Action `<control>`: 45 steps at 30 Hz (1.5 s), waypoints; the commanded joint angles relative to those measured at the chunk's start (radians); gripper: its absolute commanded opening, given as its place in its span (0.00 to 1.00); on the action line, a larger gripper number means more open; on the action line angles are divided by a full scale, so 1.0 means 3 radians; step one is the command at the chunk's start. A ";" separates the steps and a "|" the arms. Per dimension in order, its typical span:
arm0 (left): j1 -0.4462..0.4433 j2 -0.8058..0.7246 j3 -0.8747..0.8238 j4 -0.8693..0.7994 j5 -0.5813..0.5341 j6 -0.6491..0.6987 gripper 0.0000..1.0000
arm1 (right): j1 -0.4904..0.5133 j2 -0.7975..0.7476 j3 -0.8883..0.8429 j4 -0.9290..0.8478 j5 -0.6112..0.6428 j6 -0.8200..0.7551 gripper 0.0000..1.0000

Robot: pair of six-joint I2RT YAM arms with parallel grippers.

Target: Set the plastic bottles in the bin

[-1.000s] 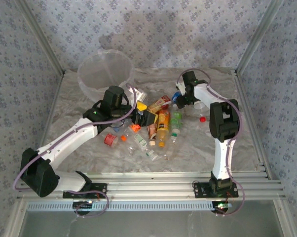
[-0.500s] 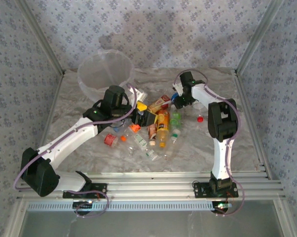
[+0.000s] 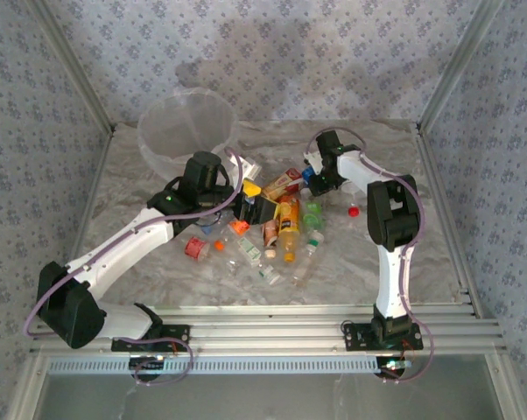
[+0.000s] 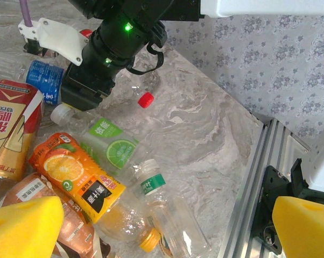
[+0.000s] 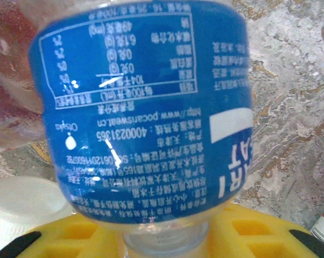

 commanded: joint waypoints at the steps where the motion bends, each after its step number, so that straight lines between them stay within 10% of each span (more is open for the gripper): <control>1: -0.0025 -0.0004 0.0162 -0.0025 0.0069 0.0053 1.00 | 0.0021 0.0054 -0.0026 -0.0070 -0.0015 0.0016 0.39; 21: -0.0024 -0.0009 0.0187 -0.0026 0.0077 -0.0040 1.00 | -0.0010 -0.0632 -0.0287 0.0251 0.0249 0.0585 0.31; 45: -0.0138 -0.0003 0.0190 0.0727 -0.0370 -0.1466 0.99 | 0.0329 -0.3020 -0.2004 0.0914 -0.1241 0.1692 0.33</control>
